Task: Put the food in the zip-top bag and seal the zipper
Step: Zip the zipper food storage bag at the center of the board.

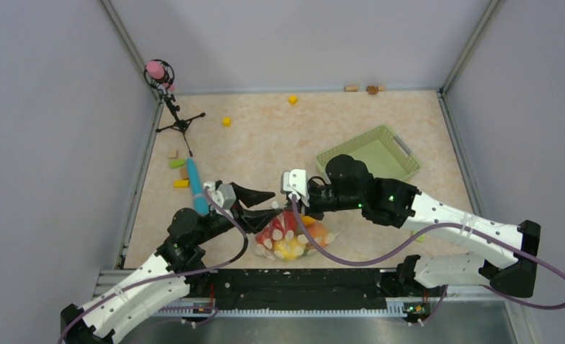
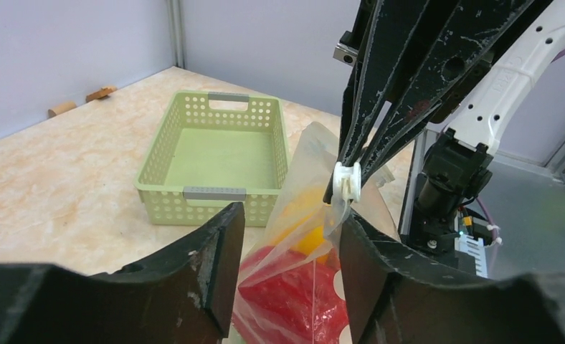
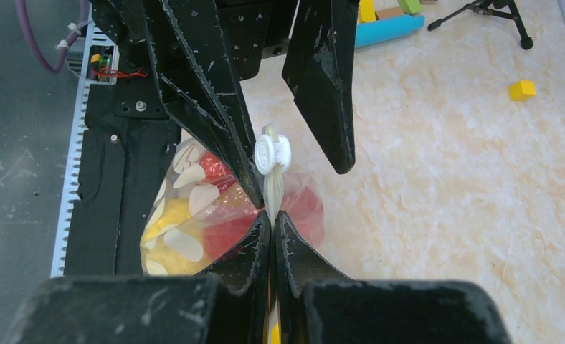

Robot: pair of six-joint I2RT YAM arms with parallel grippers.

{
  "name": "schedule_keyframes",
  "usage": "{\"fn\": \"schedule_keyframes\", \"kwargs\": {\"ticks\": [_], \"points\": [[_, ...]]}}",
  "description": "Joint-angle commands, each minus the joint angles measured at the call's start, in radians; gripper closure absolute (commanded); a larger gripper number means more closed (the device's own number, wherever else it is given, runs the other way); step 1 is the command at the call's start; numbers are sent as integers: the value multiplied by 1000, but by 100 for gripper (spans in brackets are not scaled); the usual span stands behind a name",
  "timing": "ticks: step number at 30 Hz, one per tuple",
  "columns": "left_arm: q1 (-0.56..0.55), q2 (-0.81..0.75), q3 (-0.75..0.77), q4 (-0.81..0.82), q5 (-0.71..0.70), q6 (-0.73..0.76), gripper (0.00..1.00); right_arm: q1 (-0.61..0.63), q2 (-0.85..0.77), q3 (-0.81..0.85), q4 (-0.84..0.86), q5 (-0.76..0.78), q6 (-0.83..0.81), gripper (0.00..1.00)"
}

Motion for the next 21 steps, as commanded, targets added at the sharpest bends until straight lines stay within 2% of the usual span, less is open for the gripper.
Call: {"fn": "schedule_keyframes", "kwargs": {"ticks": [1,4,6,9,16,17,18,21], "points": [[-2,-2,45,29,-11,11,48,-4,-11,52,44,-13,5,100],[-2,8,48,27,0,19,61,-4,-10,53,35,-15,1,100],[-2,10,47,28,19,25,74,-3,-10,54,33,-17,1,100],[-2,5,43,30,46,34,100,-3,-11,55,31,-21,1,100],[-2,-28,30,8,105,64,100,-4,-15,56,24,-35,1,100],[-2,-33,30,-2,102,67,94,-4,-15,57,17,-49,-6,100],[-1,-38,30,-19,94,70,78,-3,-16,58,9,-60,-9,100],[-1,-58,36,-70,82,100,42,-4,-20,61,-14,-102,-27,100]]}}
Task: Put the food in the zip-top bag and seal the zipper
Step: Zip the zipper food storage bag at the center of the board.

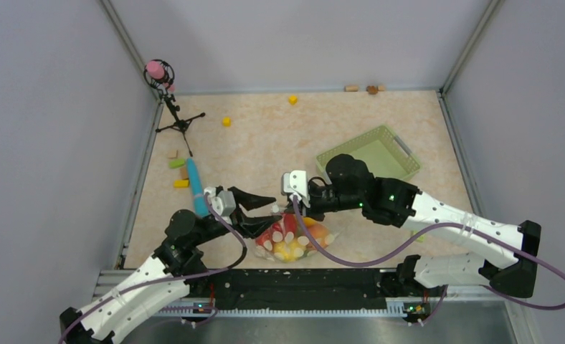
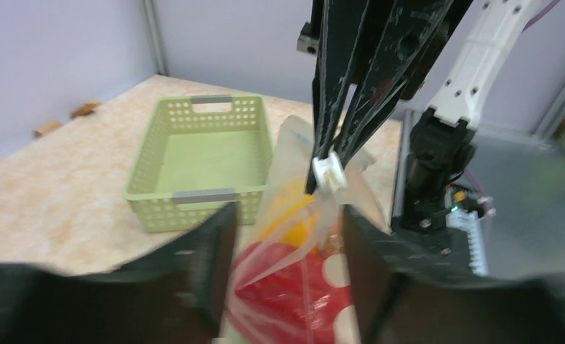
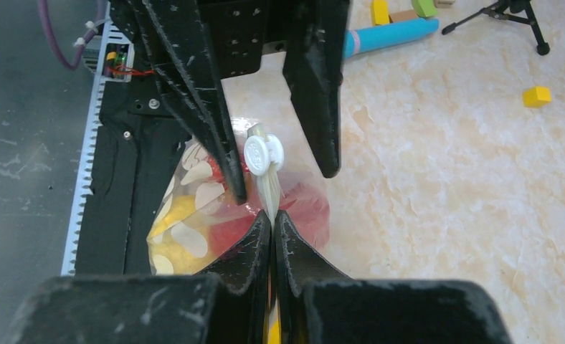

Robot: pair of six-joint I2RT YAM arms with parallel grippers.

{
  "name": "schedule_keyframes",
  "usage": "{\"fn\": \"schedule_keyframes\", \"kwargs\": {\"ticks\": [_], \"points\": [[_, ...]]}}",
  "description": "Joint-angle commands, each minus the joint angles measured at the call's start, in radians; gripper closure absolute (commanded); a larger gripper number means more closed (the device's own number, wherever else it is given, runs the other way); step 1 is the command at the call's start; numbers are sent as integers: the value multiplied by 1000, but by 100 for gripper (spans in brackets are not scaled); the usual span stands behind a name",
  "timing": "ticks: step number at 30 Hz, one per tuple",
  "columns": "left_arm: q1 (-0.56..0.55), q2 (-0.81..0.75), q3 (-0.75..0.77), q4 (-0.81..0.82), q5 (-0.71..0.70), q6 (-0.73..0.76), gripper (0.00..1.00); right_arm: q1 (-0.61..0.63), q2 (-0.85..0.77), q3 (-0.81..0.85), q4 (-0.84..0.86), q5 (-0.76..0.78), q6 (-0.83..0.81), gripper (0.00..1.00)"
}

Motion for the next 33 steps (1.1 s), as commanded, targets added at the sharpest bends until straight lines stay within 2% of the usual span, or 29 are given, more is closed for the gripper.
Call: {"fn": "schedule_keyframes", "kwargs": {"ticks": [1,3,5,9,14,19,26,31,33], "points": [[4,-37,28,-48,-1,50,31,-3,-22,60,-13,-90,-31,100],[4,-58,21,-46,21,68,17,-2,-25,60,-20,-105,-41,100],[3,-67,19,-29,48,67,12,-2,-22,60,-23,-109,-42,100],[3,-46,32,-6,105,61,8,-2,-10,67,-39,-127,-57,100],[4,38,65,5,128,61,12,-2,-3,70,-40,-138,-60,100],[3,86,88,27,168,51,24,-2,-1,71,-55,-140,-71,100],[3,67,90,24,178,55,41,-2,13,78,-78,-135,-87,100],[3,42,80,6,186,59,66,-3,13,82,-78,-124,-85,100],[3,33,73,6,187,62,81,-2,14,83,-78,-125,-81,100]]}}
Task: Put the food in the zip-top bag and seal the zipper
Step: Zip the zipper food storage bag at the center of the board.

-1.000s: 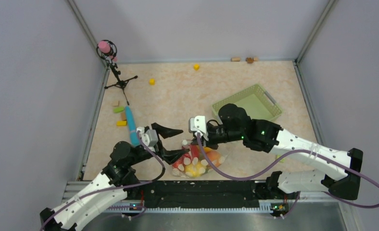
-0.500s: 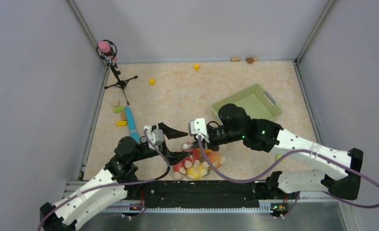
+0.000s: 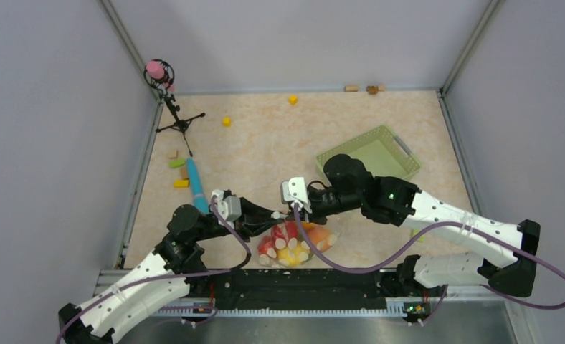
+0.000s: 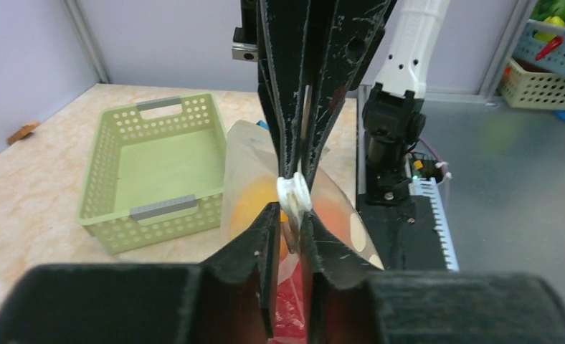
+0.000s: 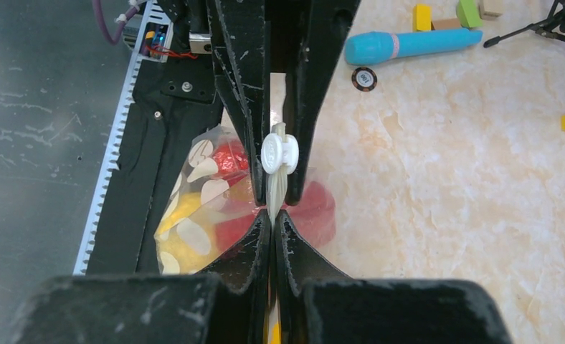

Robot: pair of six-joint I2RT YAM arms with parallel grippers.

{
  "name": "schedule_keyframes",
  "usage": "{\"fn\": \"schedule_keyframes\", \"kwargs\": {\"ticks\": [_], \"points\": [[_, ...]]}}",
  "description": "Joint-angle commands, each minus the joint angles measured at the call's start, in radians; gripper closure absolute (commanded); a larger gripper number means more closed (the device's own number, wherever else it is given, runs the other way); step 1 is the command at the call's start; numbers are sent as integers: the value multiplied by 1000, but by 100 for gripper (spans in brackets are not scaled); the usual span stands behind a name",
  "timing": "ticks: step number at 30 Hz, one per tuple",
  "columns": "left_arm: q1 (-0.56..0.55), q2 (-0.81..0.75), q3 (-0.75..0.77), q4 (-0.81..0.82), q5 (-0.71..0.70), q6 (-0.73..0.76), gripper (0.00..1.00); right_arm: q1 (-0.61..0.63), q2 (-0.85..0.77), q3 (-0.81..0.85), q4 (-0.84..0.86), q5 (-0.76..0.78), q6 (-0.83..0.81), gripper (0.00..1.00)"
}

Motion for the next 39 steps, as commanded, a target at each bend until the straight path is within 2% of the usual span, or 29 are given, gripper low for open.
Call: {"fn": "schedule_keyframes", "kwargs": {"ticks": [1,3,7,9,10,12,13,17,22,27,32,39], "points": [[3,-23,23,46,16,14,88,-2,1,58,5,-15,-4,100],[3,-23,20,44,13,16,100,-2,-2,57,11,-13,-1,100],[3,-16,16,45,30,35,100,-2,-7,54,25,-2,7,100],[3,-10,16,48,42,41,100,-3,-12,49,34,2,5,87],[3,-6,14,49,42,40,100,-2,-19,45,46,7,4,76],[3,-1,14,50,37,39,100,-2,-37,30,79,21,19,62],[3,1,14,51,37,39,100,-3,-49,20,98,25,31,57],[3,2,10,61,37,38,100,0,-84,-11,188,17,99,49],[3,-10,1,66,9,28,100,18,-58,6,206,42,160,46],[2,-24,-8,62,-3,26,100,55,-3,32,184,96,143,46],[3,-37,-15,49,-9,32,100,70,34,39,194,111,141,56],[3,-61,-37,49,-23,37,100,81,37,20,228,79,143,59]]}}
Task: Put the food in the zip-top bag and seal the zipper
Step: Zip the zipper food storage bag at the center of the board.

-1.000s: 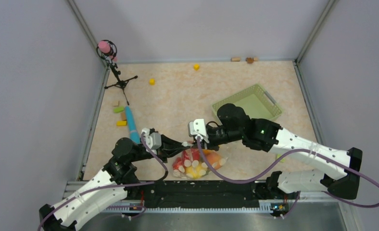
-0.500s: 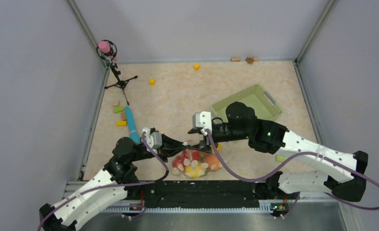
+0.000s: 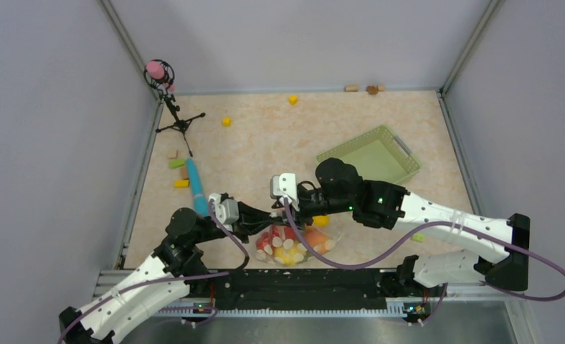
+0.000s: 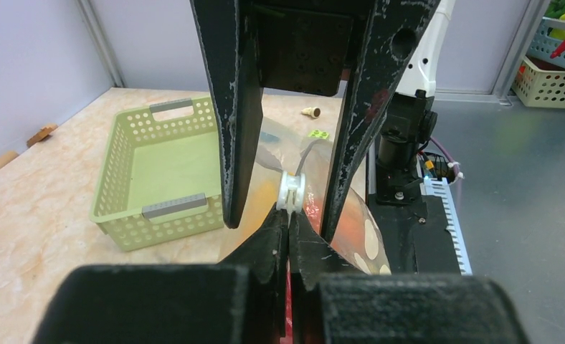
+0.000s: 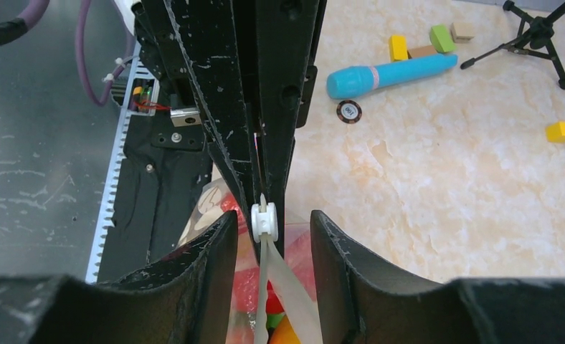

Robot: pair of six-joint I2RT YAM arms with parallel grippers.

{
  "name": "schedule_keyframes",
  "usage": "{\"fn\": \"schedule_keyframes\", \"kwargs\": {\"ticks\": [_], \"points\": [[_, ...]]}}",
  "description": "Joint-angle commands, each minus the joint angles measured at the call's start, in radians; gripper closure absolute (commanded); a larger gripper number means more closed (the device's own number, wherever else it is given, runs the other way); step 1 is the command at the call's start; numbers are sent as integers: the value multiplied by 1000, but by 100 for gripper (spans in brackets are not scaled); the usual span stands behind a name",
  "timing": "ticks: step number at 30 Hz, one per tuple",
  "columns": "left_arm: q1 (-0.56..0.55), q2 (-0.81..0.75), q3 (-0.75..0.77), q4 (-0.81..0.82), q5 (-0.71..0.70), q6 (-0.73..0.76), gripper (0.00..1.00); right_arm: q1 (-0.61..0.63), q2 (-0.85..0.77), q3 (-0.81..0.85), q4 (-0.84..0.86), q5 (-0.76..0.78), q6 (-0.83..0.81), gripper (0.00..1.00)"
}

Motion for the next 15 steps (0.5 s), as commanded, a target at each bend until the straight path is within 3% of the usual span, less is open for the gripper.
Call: {"fn": "schedule_keyframes", "kwargs": {"ticks": [1,5,12,15], "points": [[3,-21,-18,47,-15,11,100,21,-8,27,64,-20,12,59],[3,-34,-26,41,-20,21,100,20,-6,34,68,-13,16,62],[3,-48,-33,39,-31,25,100,22,15,59,28,-15,16,87],[3,-49,-38,35,-48,29,100,21,13,57,25,-21,20,92]]}}
